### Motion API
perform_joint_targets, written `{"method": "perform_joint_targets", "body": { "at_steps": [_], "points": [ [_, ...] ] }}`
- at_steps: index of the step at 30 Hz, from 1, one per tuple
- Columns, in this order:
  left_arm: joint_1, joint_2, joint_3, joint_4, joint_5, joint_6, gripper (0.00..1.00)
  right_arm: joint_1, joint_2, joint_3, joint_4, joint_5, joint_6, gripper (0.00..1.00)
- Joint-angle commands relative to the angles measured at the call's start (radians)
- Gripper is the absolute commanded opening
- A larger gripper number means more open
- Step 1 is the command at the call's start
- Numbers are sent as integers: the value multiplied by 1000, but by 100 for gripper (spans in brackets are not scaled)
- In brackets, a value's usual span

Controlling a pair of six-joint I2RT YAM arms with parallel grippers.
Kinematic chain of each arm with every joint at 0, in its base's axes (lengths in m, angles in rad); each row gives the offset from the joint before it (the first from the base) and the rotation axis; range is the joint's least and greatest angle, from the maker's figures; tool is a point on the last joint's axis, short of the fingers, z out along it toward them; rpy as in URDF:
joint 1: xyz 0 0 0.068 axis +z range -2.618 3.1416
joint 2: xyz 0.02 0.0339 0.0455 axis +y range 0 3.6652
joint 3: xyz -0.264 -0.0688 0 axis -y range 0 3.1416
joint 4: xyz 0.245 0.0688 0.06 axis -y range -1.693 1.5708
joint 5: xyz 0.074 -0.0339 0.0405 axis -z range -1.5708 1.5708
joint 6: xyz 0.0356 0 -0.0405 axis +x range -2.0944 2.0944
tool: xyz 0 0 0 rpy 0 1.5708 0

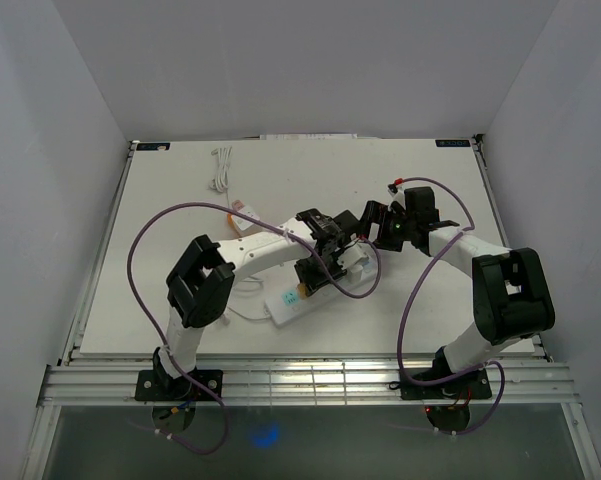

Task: Insert the plug

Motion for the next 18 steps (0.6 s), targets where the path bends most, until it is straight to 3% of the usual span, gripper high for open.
{"method": "perform_joint_targets", "body": {
  "at_steps": [1,16,18],
  "points": [
    [2,-19,-66,91,51,7,0,-9,-36,-4,6,-5,-15,99],
    [8,-71,-203,186,70,-13,0,-17,-62,2,-36,14,-19,99],
    [8,-88,-201,189,36,-24,8,-18,-65,2,-37,17,-19,98]
  ]
}}
